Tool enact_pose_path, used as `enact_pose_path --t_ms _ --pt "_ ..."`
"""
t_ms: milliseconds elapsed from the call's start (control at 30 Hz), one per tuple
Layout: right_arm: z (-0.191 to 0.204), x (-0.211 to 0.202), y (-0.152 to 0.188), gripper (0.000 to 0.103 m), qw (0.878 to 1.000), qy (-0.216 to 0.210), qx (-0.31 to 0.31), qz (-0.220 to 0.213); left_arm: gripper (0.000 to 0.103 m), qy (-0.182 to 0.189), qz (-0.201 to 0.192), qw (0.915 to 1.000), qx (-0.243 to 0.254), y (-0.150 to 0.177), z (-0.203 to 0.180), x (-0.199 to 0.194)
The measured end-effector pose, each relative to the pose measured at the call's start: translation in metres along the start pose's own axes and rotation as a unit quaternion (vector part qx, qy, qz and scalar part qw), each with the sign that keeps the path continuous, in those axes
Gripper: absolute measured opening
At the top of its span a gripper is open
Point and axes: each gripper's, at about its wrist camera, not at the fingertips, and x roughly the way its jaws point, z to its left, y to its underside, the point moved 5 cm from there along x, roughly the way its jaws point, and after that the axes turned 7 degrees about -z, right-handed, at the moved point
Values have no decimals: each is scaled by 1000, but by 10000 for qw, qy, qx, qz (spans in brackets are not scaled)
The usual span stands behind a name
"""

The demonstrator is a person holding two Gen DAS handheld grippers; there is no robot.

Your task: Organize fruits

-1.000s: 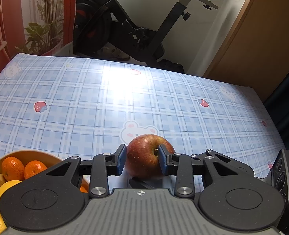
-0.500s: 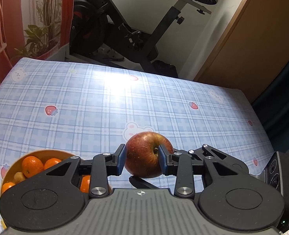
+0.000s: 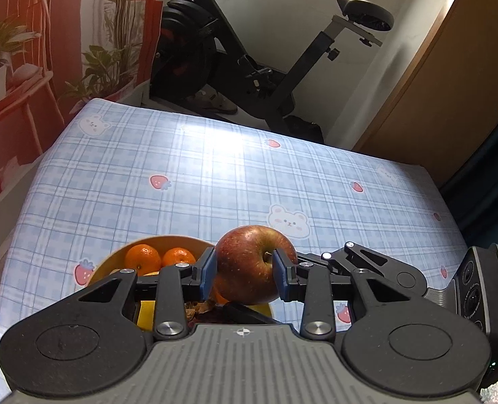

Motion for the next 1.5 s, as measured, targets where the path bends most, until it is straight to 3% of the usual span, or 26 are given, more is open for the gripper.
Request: enact_pose_path --t_ms 233,633,867,1067,1300,1500 --pt "6 0 6 64 9995 -12 -228 203 38 146 51 9999 -61 13 1 -3" --pt "2 32 12 64 9982 -248 -327 441 38 44 104 9993 -348 17 25 9" --pt "-2 45 15 66 9975 -267 -324 561 40 4 107 9968 -795 16 39 17" --pt "-6 36 15 73 9988 -145 -221 414 42 -140 34 9974 -712 15 39 18" --pt "-13 20 16 73 9993 20 -83 357 42 -379 -38 9981 -481 14 30 14" --pt "-18 -5 13 75 9991 301 -150 254 54 -434 -77 9974 -575 20 28 9"
